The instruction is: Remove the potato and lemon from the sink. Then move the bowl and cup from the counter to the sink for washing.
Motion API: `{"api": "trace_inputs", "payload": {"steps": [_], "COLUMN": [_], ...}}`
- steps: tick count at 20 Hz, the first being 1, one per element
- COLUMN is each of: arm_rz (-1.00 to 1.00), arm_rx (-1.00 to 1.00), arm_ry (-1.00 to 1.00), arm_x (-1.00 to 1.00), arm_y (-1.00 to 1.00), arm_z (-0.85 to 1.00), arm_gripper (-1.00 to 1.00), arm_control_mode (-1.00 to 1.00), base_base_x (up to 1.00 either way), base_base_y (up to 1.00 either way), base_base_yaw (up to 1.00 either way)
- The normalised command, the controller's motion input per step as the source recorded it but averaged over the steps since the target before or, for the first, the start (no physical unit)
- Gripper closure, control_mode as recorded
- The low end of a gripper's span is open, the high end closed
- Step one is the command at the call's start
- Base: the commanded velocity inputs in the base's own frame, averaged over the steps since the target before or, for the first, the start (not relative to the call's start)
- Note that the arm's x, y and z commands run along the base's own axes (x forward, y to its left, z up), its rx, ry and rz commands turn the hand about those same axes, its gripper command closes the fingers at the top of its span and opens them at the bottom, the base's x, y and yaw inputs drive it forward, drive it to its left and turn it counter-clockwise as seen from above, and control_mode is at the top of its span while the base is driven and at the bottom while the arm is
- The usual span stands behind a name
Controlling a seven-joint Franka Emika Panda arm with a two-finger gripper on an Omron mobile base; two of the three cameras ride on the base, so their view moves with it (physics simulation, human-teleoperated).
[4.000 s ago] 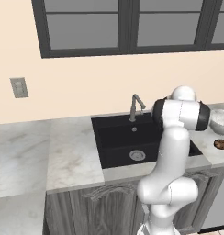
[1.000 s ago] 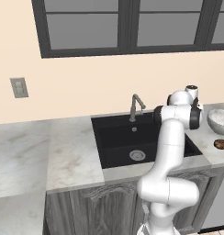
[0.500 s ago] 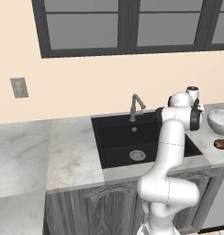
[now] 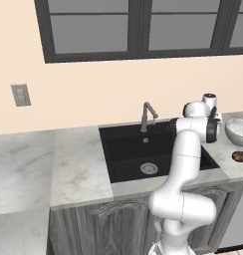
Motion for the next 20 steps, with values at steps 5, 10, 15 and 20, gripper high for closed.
{"api": "trace_inputs", "payload": {"steps": [5,10,15,20], "arm_rz": [0.00,0.00,0.00,0.00], "arm_rx": [0.00,0.00,0.01,0.02], "arm_ry": [0.00,0.00,0.01,0.02], "arm_x": [0.00,-0.04,-0.06,-0.11], "arm_y": [-0.06,-0.04,-0.01,-0.02], "arm_z": [-0.15,-0.12,-0.02,0.00], "arm_gripper": [-1.00,-1.00,-1.00,-1.00], "arm_control_mode": [-1.00,-1.00,-1.00,-1.00], "base_base_x": [0.00,0.00,0.00,0.00], "base_base_y": [0.00,0.00,0.00,0.00], "base_base_yaw": [0.00,0.00,0.00,0.00]}}
